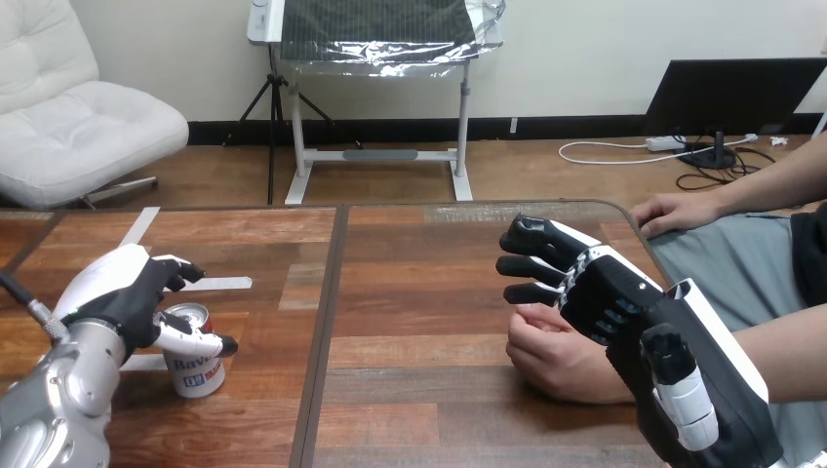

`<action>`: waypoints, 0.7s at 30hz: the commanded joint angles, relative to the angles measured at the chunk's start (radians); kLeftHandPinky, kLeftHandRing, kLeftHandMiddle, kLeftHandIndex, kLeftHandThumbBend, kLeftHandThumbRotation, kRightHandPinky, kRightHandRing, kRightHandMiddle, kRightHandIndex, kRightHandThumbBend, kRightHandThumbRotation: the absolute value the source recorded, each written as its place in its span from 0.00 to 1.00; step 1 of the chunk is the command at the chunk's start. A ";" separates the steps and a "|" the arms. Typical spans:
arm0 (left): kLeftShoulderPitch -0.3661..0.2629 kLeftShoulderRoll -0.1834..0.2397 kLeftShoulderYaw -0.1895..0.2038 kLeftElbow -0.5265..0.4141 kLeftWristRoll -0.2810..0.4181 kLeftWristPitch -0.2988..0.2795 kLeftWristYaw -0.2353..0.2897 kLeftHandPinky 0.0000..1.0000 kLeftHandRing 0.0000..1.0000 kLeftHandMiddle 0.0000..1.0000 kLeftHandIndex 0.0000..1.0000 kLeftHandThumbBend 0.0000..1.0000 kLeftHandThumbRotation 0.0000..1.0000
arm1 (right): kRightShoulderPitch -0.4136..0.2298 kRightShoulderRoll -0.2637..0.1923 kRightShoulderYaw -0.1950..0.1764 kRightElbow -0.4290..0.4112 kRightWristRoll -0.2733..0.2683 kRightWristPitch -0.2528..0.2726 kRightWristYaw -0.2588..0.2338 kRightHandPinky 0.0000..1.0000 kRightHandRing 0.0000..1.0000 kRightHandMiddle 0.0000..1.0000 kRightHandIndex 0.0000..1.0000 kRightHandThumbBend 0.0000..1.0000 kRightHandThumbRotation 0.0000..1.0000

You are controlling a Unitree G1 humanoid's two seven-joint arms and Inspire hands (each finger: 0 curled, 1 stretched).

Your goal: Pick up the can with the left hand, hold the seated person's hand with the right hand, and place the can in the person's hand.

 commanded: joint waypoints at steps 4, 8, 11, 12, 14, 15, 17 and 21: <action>-0.026 0.046 0.021 -0.072 0.012 0.018 -0.022 0.82 0.84 0.85 0.81 0.80 0.21 | -0.062 -0.012 -0.003 -0.042 0.006 -0.007 -0.005 0.78 0.84 0.87 0.86 0.82 0.96; -0.023 0.047 0.023 -0.077 0.009 0.022 -0.027 0.82 0.84 0.85 0.81 0.80 0.20 | -0.062 -0.011 -0.003 -0.041 0.005 -0.009 -0.006 0.78 0.84 0.87 0.86 0.82 0.96; -0.022 0.048 0.022 -0.079 0.008 0.025 -0.028 0.82 0.84 0.85 0.81 0.80 0.20 | -0.062 -0.011 -0.003 -0.042 0.005 -0.007 -0.006 0.78 0.84 0.87 0.86 0.82 0.96; -0.021 0.047 0.022 -0.082 0.008 0.029 -0.029 0.82 0.84 0.85 0.81 0.80 0.19 | -0.061 -0.011 -0.003 -0.042 0.005 -0.006 -0.006 0.78 0.84 0.87 0.86 0.82 0.96; -0.018 0.046 0.024 -0.090 0.007 0.035 -0.030 0.82 0.84 0.85 0.81 0.80 0.19 | -0.062 -0.012 -0.002 -0.042 0.008 -0.004 -0.005 0.78 0.84 0.87 0.86 0.82 0.96; -0.018 0.046 0.025 -0.092 0.007 0.036 -0.030 0.81 0.84 0.84 0.81 0.80 0.18 | -0.062 -0.012 -0.002 -0.042 0.009 -0.004 -0.005 0.78 0.84 0.87 0.86 0.82 0.96; -0.017 0.049 0.021 -0.094 0.011 0.038 -0.032 0.80 0.83 0.84 0.81 0.80 0.18 | -0.062 -0.012 -0.002 -0.042 0.008 -0.004 -0.005 0.78 0.84 0.87 0.86 0.82 0.96; -0.016 0.049 0.019 -0.097 0.011 0.045 -0.035 0.79 0.83 0.84 0.81 0.79 0.18 | -0.063 -0.012 -0.002 -0.041 0.009 -0.005 -0.004 0.78 0.84 0.87 0.86 0.82 0.96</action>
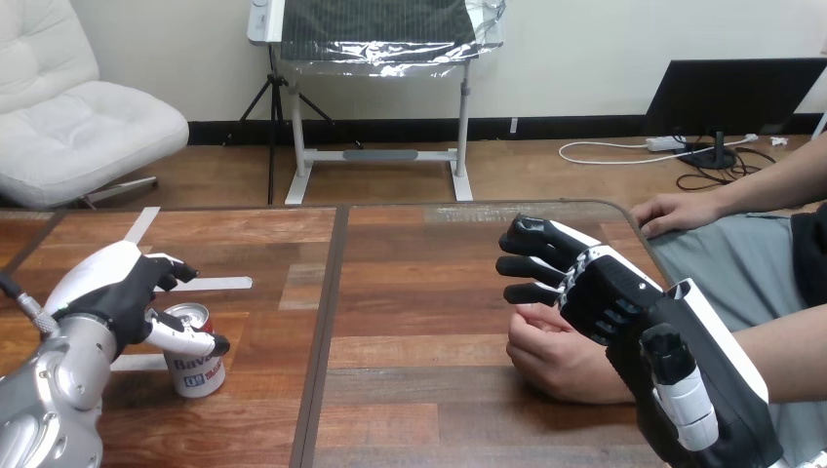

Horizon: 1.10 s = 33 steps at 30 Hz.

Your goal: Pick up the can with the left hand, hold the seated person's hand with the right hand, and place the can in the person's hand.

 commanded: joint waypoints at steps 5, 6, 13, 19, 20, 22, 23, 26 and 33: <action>-0.022 0.028 0.010 -0.057 0.017 0.020 -0.008 0.78 0.83 0.84 0.81 0.79 0.17 | -0.064 -0.011 -0.003 -0.040 0.005 -0.009 -0.005 0.78 0.84 0.87 0.86 0.82 0.96; -0.023 0.029 0.008 -0.057 0.019 0.022 -0.009 0.78 0.83 0.84 0.81 0.79 0.17 | -0.065 -0.011 -0.003 -0.040 0.005 -0.010 -0.005 0.78 0.84 0.87 0.86 0.82 0.96; -0.026 0.031 0.004 -0.045 0.024 0.024 -0.008 0.78 0.83 0.84 0.81 0.80 0.16 | -0.063 -0.011 -0.004 -0.039 0.005 -0.012 -0.005 0.78 0.84 0.87 0.86 0.82 0.97; -0.027 0.033 0.003 -0.038 0.025 0.024 -0.008 0.79 0.83 0.84 0.81 0.81 0.14 | -0.060 -0.011 -0.005 -0.043 0.005 -0.007 -0.007 0.78 0.84 0.87 0.86 0.82 0.96; -0.026 0.033 0.003 -0.038 0.025 0.024 -0.007 0.79 0.83 0.84 0.81 0.81 0.14 | -0.060 -0.011 -0.005 -0.043 0.005 -0.008 -0.007 0.78 0.84 0.87 0.86 0.82 0.96; -0.026 0.034 0.002 -0.039 0.026 0.024 -0.008 0.79 0.83 0.84 0.81 0.82 0.14 | -0.060 -0.011 -0.005 -0.043 0.005 -0.009 -0.008 0.78 0.84 0.87 0.86 0.82 0.96; -0.026 0.034 0.002 -0.040 0.027 0.025 -0.008 0.79 0.83 0.84 0.81 0.82 0.14 | -0.060 -0.011 -0.005 -0.043 0.005 -0.009 -0.008 0.78 0.84 0.87 0.86 0.82 0.96; -0.025 0.034 0.002 -0.042 0.028 0.025 -0.009 0.79 0.82 0.83 0.81 0.82 0.13 | -0.061 -0.009 -0.005 -0.041 0.005 -0.012 -0.008 0.78 0.84 0.87 0.86 0.82 0.96; -0.025 0.035 0.002 -0.042 0.026 0.027 -0.014 0.78 0.82 0.83 0.80 0.82 0.13 | -0.060 -0.011 -0.005 -0.045 0.006 -0.007 -0.008 0.78 0.84 0.87 0.86 0.83 0.96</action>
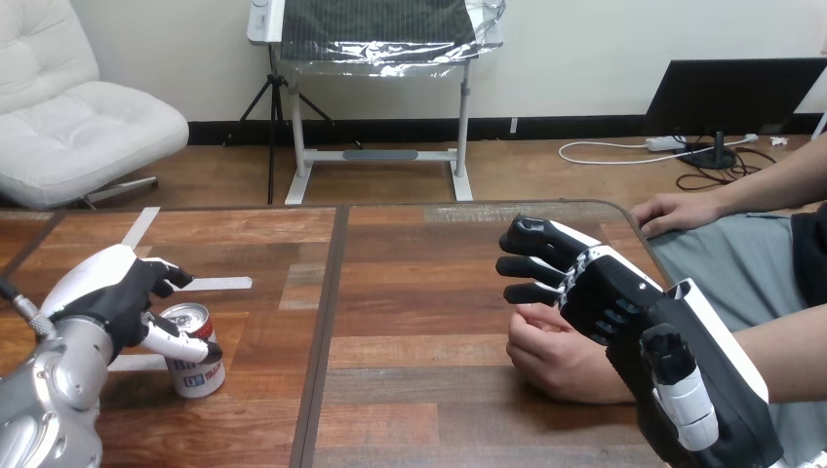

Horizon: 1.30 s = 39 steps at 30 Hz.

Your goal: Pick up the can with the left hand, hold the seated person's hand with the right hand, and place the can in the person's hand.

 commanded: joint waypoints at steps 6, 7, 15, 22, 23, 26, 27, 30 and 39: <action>-0.031 0.033 -0.001 -0.027 0.024 0.001 -0.002 0.77 0.82 0.83 0.80 0.82 0.13 | -0.059 -0.011 -0.005 -0.045 0.007 -0.007 -0.008 0.78 0.84 0.87 0.86 0.83 0.96; -0.031 0.034 -0.002 -0.025 0.025 0.000 -0.003 0.77 0.82 0.83 0.80 0.82 0.13 | -0.059 -0.011 -0.006 -0.045 0.006 -0.009 -0.007 0.78 0.84 0.87 0.86 0.83 0.96; -0.035 0.034 -0.007 -0.008 0.026 -0.001 -0.003 0.77 0.82 0.83 0.80 0.81 0.14 | -0.060 -0.013 -0.005 -0.045 0.009 -0.008 -0.005 0.79 0.84 0.87 0.86 0.82 0.96; -0.035 0.034 -0.012 -0.009 0.029 0.002 -0.007 0.76 0.82 0.83 0.80 0.81 0.15 | -0.060 -0.013 -0.007 -0.044 0.003 -0.010 -0.008 0.79 0.84 0.87 0.86 0.83 0.97; -0.034 0.034 -0.013 -0.010 0.029 0.001 -0.008 0.76 0.82 0.83 0.80 0.81 0.15 | -0.060 -0.013 -0.007 -0.045 0.003 -0.010 -0.008 0.79 0.84 0.87 0.86 0.83 0.97; -0.035 0.034 -0.014 -0.005 0.027 -0.001 -0.009 0.75 0.81 0.83 0.79 0.81 0.15 | -0.060 -0.013 -0.007 -0.046 0.002 -0.008 -0.009 0.79 0.84 0.87 0.86 0.83 0.97; -0.035 0.033 -0.014 -0.003 0.027 -0.001 -0.010 0.75 0.81 0.83 0.79 0.81 0.15 | -0.060 -0.013 -0.007 -0.046 0.002 -0.008 -0.009 0.79 0.84 0.87 0.86 0.83 0.97; -0.034 0.033 -0.015 -0.004 0.028 -0.007 -0.008 0.75 0.81 0.83 0.79 0.81 0.15 | -0.062 -0.012 -0.007 -0.043 0.001 -0.011 -0.009 0.79 0.84 0.87 0.86 0.83 0.97; -0.038 0.031 -0.021 0.009 0.023 -0.009 -0.016 0.73 0.81 0.82 0.79 0.81 0.14 | -0.065 -0.012 -0.009 -0.043 -0.003 -0.013 -0.011 0.78 0.84 0.87 0.86 0.83 0.97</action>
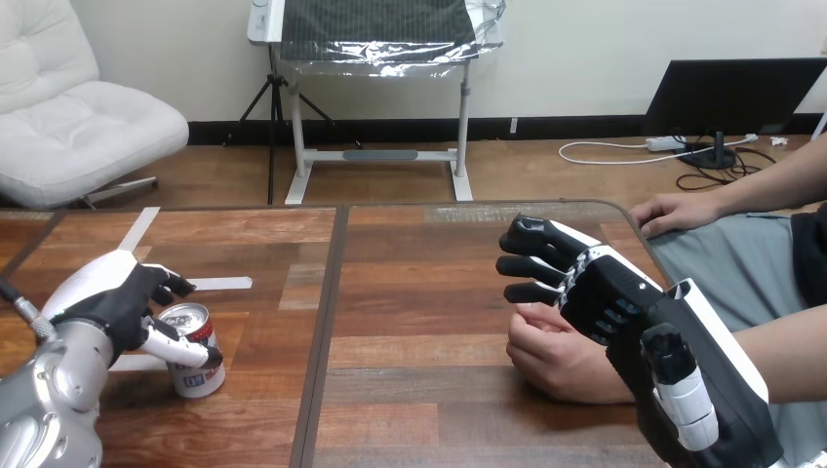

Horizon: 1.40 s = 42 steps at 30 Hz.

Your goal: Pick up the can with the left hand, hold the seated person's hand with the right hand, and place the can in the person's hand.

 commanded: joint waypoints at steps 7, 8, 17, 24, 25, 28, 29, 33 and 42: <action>-0.040 0.029 -0.023 0.009 0.026 -0.023 -0.009 0.75 0.80 0.81 0.78 0.80 0.15 | -0.066 -0.012 -0.009 -0.043 0.000 -0.013 -0.010 0.78 0.84 0.86 0.86 0.83 0.97; -0.040 0.030 -0.026 0.009 0.029 -0.023 -0.011 0.75 0.79 0.81 0.78 0.80 0.15 | -0.066 -0.012 -0.009 -0.043 0.001 -0.013 -0.009 0.78 0.84 0.86 0.86 0.83 0.97; -0.043 0.029 -0.042 0.014 0.035 -0.026 -0.018 0.77 0.79 0.79 0.77 0.79 0.15 | -0.068 -0.016 -0.011 -0.042 0.008 -0.013 -0.004 0.78 0.84 0.87 0.86 0.82 0.97; -0.044 0.029 -0.051 0.016 0.037 -0.028 -0.027 0.78 0.78 0.79 0.76 0.79 0.15 | -0.069 -0.016 -0.013 -0.041 0.009 -0.017 -0.002 0.78 0.84 0.87 0.86 0.82 0.97; -0.045 0.029 -0.053 0.016 0.039 -0.025 -0.030 0.78 0.78 0.79 0.76 0.79 0.15 | -0.069 -0.017 -0.013 -0.041 0.008 -0.017 -0.002 0.78 0.84 0.87 0.86 0.82 0.97; -0.047 0.028 -0.058 0.015 0.043 -0.020 -0.037 0.79 0.78 0.78 0.76 0.79 0.16 | -0.070 -0.018 -0.014 -0.041 0.009 -0.015 -0.001 0.79 0.84 0.87 0.86 0.82 0.97; -0.047 0.028 -0.059 0.016 0.044 -0.018 -0.039 0.79 0.78 0.78 0.75 0.79 0.16 | -0.071 -0.018 -0.014 -0.041 0.009 -0.015 -0.001 0.79 0.84 0.87 0.86 0.82 0.97; -0.051 0.026 -0.060 0.026 0.045 -0.022 -0.043 0.80 0.78 0.78 0.75 0.78 0.17 | -0.071 -0.018 -0.015 -0.039 0.009 -0.018 -0.001 0.79 0.84 0.87 0.86 0.82 0.97; -0.055 0.024 -0.063 0.021 0.044 -0.017 -0.057 0.80 0.76 0.76 0.74 0.78 0.15 | -0.071 -0.014 -0.016 -0.041 0.008 -0.017 -0.005 0.78 0.83 0.86 0.86 0.82 0.96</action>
